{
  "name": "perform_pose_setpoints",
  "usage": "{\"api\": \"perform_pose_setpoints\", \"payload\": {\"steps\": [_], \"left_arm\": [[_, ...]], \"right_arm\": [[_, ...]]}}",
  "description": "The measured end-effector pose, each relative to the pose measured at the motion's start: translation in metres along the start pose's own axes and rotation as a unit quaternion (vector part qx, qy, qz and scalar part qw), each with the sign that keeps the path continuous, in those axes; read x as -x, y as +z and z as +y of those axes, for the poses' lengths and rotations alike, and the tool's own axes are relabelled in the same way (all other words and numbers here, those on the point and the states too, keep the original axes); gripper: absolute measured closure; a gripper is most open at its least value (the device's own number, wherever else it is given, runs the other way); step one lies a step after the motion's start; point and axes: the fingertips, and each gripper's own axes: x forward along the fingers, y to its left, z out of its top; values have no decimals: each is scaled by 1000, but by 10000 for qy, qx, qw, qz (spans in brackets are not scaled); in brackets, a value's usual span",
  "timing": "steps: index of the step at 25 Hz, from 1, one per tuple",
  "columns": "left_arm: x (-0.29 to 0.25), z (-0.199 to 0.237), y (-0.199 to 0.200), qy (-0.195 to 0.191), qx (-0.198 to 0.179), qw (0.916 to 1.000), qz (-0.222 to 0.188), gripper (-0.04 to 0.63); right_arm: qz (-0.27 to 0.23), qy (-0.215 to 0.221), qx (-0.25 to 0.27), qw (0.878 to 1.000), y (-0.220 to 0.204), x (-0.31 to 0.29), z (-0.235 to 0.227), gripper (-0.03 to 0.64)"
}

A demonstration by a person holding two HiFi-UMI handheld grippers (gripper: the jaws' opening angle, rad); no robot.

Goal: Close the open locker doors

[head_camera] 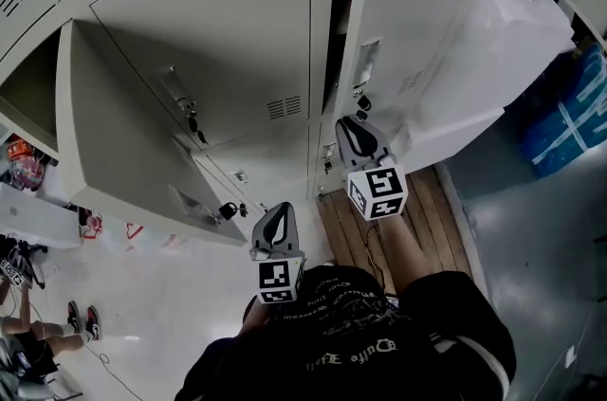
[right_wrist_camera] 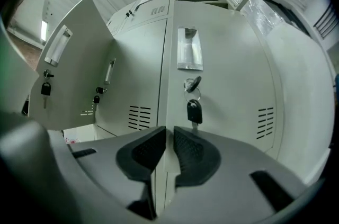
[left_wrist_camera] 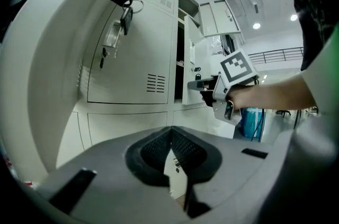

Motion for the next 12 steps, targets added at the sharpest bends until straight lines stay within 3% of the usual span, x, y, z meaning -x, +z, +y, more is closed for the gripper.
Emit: {"api": "perform_pose_setpoints", "payload": {"steps": [12], "left_arm": [[-4, 0, 1, -12, -8, 10000, -93, 588]], "right_arm": [[82, -63, -121, 9999, -3, -37, -17, 586]]}}
